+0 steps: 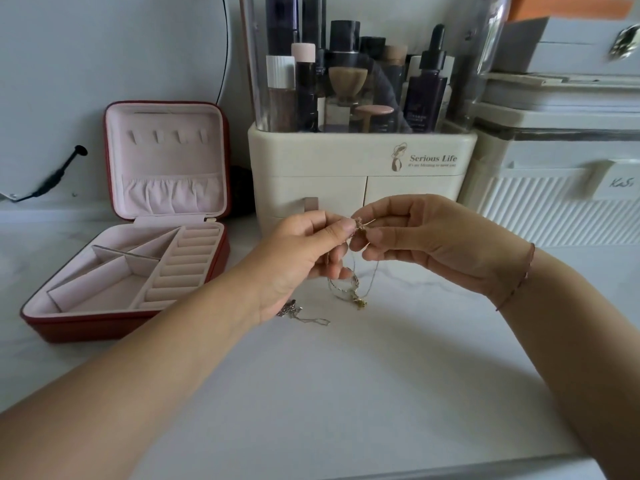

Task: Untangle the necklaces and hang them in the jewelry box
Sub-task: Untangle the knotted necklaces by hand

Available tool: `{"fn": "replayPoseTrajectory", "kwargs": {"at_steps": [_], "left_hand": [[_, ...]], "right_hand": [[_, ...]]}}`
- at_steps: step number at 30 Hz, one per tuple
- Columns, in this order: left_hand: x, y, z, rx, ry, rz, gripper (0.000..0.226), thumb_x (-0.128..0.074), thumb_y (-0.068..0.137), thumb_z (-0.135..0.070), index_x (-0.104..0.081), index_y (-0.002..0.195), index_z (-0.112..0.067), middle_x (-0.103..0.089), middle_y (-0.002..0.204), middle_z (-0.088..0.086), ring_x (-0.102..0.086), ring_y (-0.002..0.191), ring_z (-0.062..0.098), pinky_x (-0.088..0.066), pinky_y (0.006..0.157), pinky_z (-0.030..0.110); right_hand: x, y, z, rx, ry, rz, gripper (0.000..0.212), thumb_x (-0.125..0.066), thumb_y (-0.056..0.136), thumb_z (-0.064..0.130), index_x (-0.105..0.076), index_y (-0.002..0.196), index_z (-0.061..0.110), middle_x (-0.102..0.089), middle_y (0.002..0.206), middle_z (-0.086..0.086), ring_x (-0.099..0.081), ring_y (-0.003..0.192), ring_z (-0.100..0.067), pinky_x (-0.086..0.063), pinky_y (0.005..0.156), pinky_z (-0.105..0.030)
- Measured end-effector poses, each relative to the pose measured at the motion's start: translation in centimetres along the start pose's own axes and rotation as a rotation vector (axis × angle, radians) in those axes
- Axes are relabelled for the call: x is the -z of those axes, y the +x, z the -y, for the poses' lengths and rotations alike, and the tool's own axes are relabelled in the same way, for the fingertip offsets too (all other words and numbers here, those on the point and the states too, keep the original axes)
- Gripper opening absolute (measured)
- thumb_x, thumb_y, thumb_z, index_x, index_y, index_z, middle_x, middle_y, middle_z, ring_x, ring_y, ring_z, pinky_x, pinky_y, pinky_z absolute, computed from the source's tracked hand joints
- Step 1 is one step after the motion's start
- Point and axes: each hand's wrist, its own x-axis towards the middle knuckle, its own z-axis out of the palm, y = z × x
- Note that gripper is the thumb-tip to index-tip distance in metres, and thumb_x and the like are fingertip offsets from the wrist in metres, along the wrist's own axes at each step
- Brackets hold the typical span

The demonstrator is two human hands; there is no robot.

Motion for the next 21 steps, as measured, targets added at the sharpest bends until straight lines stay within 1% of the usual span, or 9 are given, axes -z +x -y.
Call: {"fn": "replayPoseTrajectory", "kwargs": {"at_steps": [2, 3, 5, 7, 10, 13, 15, 18, 21], "left_hand": [[0.0, -0.04, -0.12, 0.012, -0.013, -0.007, 0.016, -0.053, 0.095, -0.017, -0.058, 0.082, -0.009, -0.046, 0.059, -0.001, -0.043, 0.05, 0.013, -0.054, 0.065, 0.026], [-0.01, -0.07, -0.18, 0.016, -0.021, -0.006, 0.016, -0.052, 0.095, -0.017, -0.059, 0.082, -0.009, -0.047, 0.059, -0.001, -0.043, 0.05, 0.013, -0.055, 0.066, 0.027], [-0.04, -0.1, -0.24, 0.02, -0.036, 0.001, 0.017, -0.051, 0.096, -0.017, -0.059, 0.083, -0.009, -0.05, 0.06, -0.002, -0.045, 0.051, 0.012, -0.057, 0.071, 0.03], [-0.01, -0.06, -0.21, 0.025, -0.047, 0.004, 0.018, -0.05, 0.096, -0.017, -0.059, 0.083, -0.01, -0.051, 0.059, -0.002, -0.046, 0.051, 0.011, -0.056, 0.077, 0.034], [0.05, -0.03, -0.15, 0.027, -0.046, 0.008, 0.018, -0.049, 0.096, -0.018, -0.059, 0.085, -0.009, -0.052, 0.059, -0.003, -0.047, 0.052, 0.012, -0.054, 0.079, 0.036], [0.05, -0.11, -0.19, 0.021, -0.044, 0.011, 0.017, -0.048, 0.097, -0.015, -0.062, 0.088, -0.008, -0.049, 0.058, -0.002, -0.045, 0.051, 0.012, -0.056, 0.074, 0.032], [0.03, -0.15, -0.29, 0.018, -0.042, 0.014, 0.017, -0.047, 0.098, -0.012, -0.062, 0.092, -0.008, -0.048, 0.057, -0.002, -0.044, 0.05, 0.012, -0.056, 0.069, 0.028], [-0.09, -0.18, -0.31, 0.037, -0.036, 0.023, 0.014, -0.045, 0.098, -0.011, -0.059, 0.099, -0.008, -0.046, 0.055, -0.002, -0.041, 0.047, 0.012, -0.053, 0.061, 0.026], [-0.25, -0.22, -0.3, 0.093, -0.096, 0.026, 0.007, -0.046, 0.098, -0.012, -0.052, 0.097, -0.011, -0.046, 0.056, 0.0, -0.032, 0.044, 0.012, -0.042, 0.048, 0.024]], "right_hand": [[-0.24, -0.01, -0.1, 0.056, -0.167, -0.077, 0.022, -0.059, 0.087, 0.007, -0.064, 0.108, 0.0, -0.073, 0.096, -0.015, -0.069, 0.084, -0.021, -0.055, 0.087, -0.028], [-0.34, -0.01, -0.11, 0.08, -0.205, -0.107, 0.019, -0.057, 0.09, 0.007, -0.065, 0.105, 0.0, -0.073, 0.095, -0.015, -0.069, 0.084, -0.022, -0.054, 0.088, -0.028], [-0.45, 0.0, -0.07, 0.117, -0.206, -0.152, 0.017, -0.056, 0.091, 0.005, -0.065, 0.103, -0.002, -0.073, 0.093, -0.016, -0.069, 0.084, -0.024, -0.053, 0.089, -0.028], [-0.47, 0.04, 0.02, 0.149, -0.192, -0.201, 0.016, -0.058, 0.089, 0.005, -0.065, 0.102, -0.002, -0.073, 0.091, -0.016, -0.068, 0.083, -0.024, -0.053, 0.089, -0.027], [-0.43, 0.12, 0.03, 0.212, -0.197, -0.276, 0.012, -0.062, 0.087, 0.004, -0.067, 0.097, 0.003, -0.073, 0.086, -0.011, -0.068, 0.08, -0.02, -0.053, 0.086, -0.023], [-0.45, 0.09, 0.12, 0.257, -0.224, -0.323, 0.009, -0.063, 0.087, 0.004, -0.068, 0.094, 0.007, -0.074, 0.081, -0.005, -0.068, 0.079, -0.017, -0.053, 0.081, -0.022], [-0.55, 0.02, 0.21, 0.269, -0.194, -0.315, 0.009, -0.062, 0.087, 0.003, -0.067, 0.094, 0.007, -0.073, 0.078, -0.002, -0.067, 0.077, -0.015, -0.053, 0.077, -0.021], [-0.69, 0.08, 0.16, 0.266, -0.155, -0.289, 0.01, -0.06, 0.089, 0.003, -0.065, 0.096, 0.007, -0.073, 0.08, -0.004, -0.068, 0.081, -0.018, -0.053, 0.084, -0.029], [-0.86, 0.24, 0.05, 0.243, -0.095, -0.259, 0.01, -0.055, 0.091, 0.001, -0.062, 0.096, 0.008, -0.07, 0.081, -0.007, -0.068, 0.082, -0.02, -0.055, 0.085, -0.031]]}}
